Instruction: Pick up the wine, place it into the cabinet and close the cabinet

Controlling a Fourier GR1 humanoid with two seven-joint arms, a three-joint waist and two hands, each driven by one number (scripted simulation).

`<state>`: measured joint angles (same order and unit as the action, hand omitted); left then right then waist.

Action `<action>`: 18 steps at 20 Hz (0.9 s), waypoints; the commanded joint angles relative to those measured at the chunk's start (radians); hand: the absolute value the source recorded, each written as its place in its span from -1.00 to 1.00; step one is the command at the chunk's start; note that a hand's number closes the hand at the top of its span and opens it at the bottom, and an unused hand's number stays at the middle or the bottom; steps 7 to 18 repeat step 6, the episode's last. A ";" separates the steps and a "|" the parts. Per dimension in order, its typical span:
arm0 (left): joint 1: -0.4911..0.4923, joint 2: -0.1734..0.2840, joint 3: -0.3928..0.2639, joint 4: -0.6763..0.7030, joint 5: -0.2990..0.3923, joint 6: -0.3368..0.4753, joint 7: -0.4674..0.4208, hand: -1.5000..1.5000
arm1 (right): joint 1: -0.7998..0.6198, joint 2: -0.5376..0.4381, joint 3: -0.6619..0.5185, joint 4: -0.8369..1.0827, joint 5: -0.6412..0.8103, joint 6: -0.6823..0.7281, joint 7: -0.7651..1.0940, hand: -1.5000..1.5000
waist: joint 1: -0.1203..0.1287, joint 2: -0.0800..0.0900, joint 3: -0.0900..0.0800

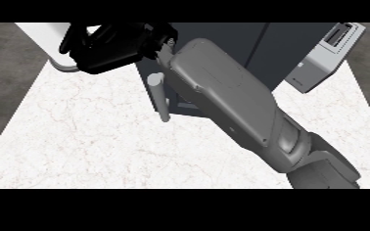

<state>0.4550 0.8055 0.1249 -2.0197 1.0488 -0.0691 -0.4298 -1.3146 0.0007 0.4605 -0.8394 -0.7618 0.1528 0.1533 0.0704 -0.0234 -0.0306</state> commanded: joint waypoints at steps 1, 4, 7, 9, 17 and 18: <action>-0.005 -0.010 -0.037 -0.031 0.013 0.009 0.024 -1.00 | 0.050 -0.165 -0.089 0.139 0.031 -0.067 -0.051 1.00 | -0.058 0.057 0.030; -0.024 -0.010 -0.046 -0.054 0.012 0.022 0.030 -1.00 | 0.044 -0.159 -0.084 0.149 0.019 -0.056 -0.058 1.00 | -0.058 0.056 0.030; -0.016 -0.021 -0.072 -0.047 0.002 0.034 0.036 -1.00 | 0.055 -0.166 -0.081 0.151 0.013 -0.045 -0.070 1.00 | -0.067 0.059 0.029; -0.016 -0.021 -0.072 -0.047 0.002 0.034 0.036 -1.00 | 0.055 -0.166 -0.081 0.151 0.013 -0.045 -0.070 1.00 | -0.067 0.059 0.029; -0.016 -0.021 -0.072 -0.047 0.002 0.034 0.036 -1.00 | 0.055 -0.166 -0.081 0.151 0.013 -0.045 -0.070 1.00 | -0.067 0.059 0.029; -0.016 -0.021 -0.072 -0.047 0.002 0.034 0.036 -1.00 | 0.055 -0.166 -0.081 0.151 0.013 -0.045 -0.070 1.00 | -0.067 0.059 0.029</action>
